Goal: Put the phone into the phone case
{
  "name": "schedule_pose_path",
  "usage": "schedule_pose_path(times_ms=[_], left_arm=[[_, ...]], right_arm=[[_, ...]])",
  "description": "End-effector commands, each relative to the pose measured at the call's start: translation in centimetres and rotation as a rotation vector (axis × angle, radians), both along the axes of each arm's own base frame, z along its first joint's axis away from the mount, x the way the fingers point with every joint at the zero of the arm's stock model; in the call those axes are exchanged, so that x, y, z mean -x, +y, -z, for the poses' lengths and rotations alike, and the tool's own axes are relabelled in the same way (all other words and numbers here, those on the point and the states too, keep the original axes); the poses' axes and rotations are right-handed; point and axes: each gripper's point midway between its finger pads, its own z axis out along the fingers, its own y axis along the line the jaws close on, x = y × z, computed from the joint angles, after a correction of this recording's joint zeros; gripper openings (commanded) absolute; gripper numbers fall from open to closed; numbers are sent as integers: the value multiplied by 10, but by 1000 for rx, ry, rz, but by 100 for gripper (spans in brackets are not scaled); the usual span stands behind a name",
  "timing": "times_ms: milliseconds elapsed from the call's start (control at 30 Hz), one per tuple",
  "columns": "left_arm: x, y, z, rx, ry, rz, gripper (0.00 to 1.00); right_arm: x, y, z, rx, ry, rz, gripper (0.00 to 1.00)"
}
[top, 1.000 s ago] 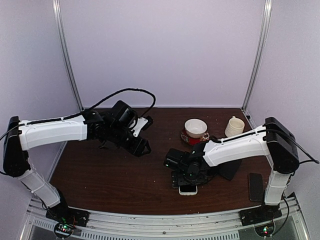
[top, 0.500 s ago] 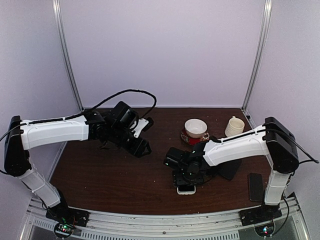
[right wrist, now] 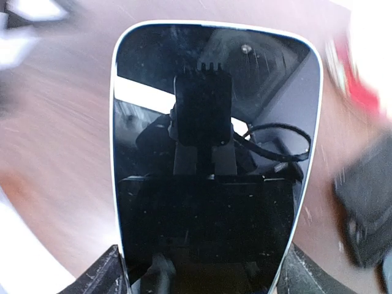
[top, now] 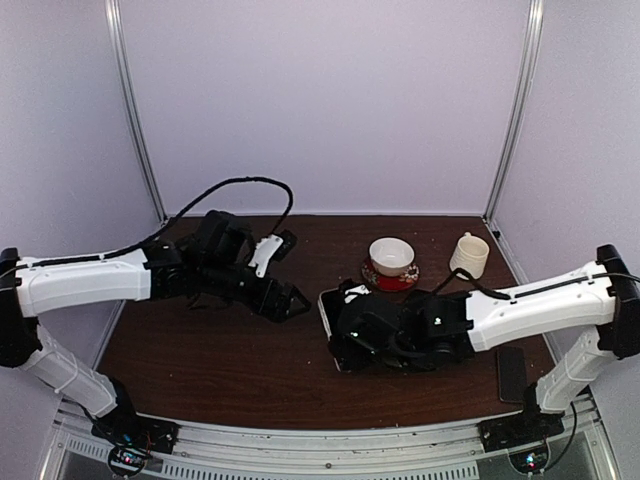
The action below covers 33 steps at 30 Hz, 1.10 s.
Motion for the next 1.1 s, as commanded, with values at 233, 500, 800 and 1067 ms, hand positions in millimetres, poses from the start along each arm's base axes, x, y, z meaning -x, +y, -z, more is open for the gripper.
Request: schedule_pose_path(times_ms=[233, 500, 800, 1067], left_arm=[[37, -18, -114, 534, -154, 126, 90], [35, -29, -114, 507, -172, 155, 50], [43, -35, -88, 443, -171, 223, 13], [55, -45, -19, 309, -228, 328, 1]], right_arm=[[-14, 34, -130, -198, -504, -61, 49], [-5, 44, -139, -193, -536, -120, 48], [7, 39, -121, -203, -498, -193, 57], [29, 14, -84, -142, -361, -298, 100]])
